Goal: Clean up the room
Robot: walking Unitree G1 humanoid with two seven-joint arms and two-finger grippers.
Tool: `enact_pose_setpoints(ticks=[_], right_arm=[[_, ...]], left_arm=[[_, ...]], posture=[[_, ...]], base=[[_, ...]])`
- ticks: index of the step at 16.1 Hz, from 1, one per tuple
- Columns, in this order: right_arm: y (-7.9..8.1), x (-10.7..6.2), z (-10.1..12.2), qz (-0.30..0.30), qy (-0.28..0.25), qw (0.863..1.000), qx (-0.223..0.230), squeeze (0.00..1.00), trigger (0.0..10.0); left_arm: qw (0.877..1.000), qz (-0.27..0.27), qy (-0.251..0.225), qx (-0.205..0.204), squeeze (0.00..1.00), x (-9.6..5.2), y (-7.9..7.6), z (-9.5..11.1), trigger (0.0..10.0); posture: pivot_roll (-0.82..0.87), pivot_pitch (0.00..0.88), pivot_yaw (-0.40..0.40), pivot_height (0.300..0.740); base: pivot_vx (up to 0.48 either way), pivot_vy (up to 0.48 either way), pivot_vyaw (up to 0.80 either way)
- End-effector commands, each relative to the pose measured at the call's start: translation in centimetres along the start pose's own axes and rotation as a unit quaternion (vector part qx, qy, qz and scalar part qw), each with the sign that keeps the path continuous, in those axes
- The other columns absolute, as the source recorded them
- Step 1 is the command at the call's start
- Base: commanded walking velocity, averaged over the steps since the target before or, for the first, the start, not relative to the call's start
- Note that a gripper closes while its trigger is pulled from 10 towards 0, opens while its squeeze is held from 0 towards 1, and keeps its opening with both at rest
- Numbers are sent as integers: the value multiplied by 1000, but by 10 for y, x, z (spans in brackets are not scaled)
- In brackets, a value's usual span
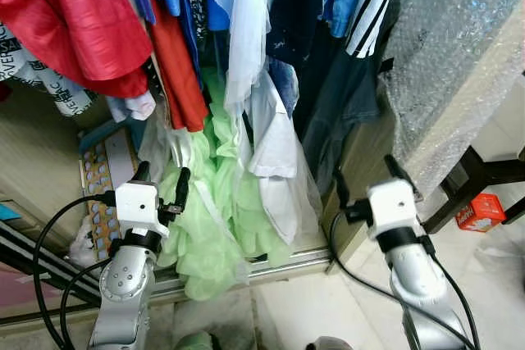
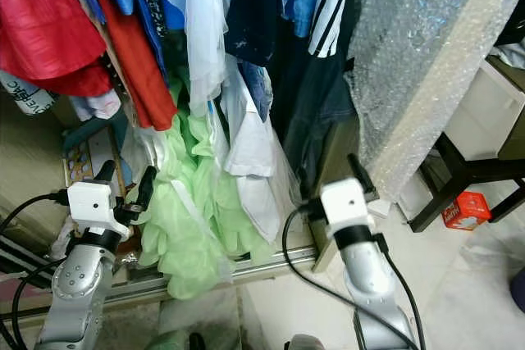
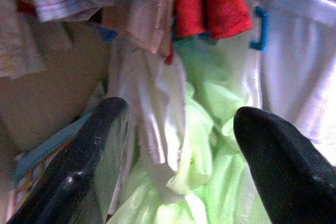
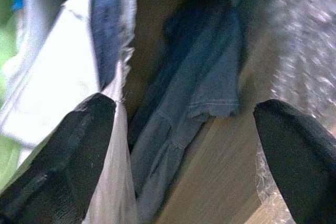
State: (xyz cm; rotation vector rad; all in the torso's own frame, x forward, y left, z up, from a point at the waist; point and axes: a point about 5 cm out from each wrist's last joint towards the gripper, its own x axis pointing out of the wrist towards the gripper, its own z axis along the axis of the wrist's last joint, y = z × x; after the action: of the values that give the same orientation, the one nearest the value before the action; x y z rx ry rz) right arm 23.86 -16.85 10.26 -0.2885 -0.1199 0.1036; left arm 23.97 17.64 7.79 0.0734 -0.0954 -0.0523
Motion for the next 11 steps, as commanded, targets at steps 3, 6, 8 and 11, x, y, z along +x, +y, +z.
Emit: enact_pose_setpoints(ticks=[3,6,8,11], right_arm=[[4,0,-34,-56,69,994,71,0,10000],[5,-4,-45,-75,93,989,88,0,10000],[5,0,-38,-62,75,995,38,0,10000],[3,7,-32,-78,77,994,-12,0,10000]], left_arm=[[997,51,42,26,0,-6,7,-23,10000],[996,65,56,23,0,-9,8,-29,10000],[996,58,54,28,0,-9,7,-27,10000],[997,51,45,33,0,-8,6,-23,10000]], posture=[[-90,0,47,740],[-98,0,64,740],[-96,0,66,740],[-95,0,67,740]], base=[[0,0,0],[0,0,0],[0,0,0],[0,0,0]])
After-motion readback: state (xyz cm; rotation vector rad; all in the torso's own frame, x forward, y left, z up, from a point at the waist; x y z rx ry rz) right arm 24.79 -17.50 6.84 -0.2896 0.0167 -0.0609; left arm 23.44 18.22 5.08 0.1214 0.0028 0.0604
